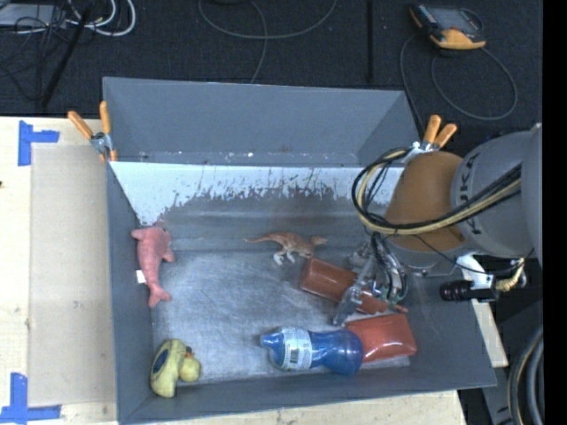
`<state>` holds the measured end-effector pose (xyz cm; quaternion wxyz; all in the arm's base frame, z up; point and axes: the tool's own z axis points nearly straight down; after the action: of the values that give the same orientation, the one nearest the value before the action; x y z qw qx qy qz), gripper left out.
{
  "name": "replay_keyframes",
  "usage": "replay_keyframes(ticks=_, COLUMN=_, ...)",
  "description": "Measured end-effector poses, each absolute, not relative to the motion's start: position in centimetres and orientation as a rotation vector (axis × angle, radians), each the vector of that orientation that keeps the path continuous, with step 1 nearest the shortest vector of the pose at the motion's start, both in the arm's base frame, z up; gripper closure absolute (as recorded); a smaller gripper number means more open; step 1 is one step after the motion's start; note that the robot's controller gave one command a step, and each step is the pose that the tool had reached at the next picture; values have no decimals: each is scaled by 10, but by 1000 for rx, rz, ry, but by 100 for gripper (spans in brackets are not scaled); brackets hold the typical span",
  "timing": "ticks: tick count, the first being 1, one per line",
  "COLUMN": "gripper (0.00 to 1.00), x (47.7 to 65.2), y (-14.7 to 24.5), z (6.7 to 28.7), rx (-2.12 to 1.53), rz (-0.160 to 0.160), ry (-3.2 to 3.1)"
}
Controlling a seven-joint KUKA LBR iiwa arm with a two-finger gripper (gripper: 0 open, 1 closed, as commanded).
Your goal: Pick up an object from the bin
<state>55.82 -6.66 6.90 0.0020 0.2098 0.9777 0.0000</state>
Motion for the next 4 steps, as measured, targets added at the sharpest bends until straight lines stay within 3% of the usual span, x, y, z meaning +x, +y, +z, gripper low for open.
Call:
replay_keyframes(ticks=1, gripper=100, x=564, y=-68, z=75, rx=692, rz=5, ry=3064)
replay_keyframes(ticks=3, gripper=100, x=562, y=-68, z=79, rx=691, rz=3, ry=3066)
replay_keyframes(ticks=4, gripper=100, x=560, y=-68, z=98, rx=693, rz=1, ry=3072)
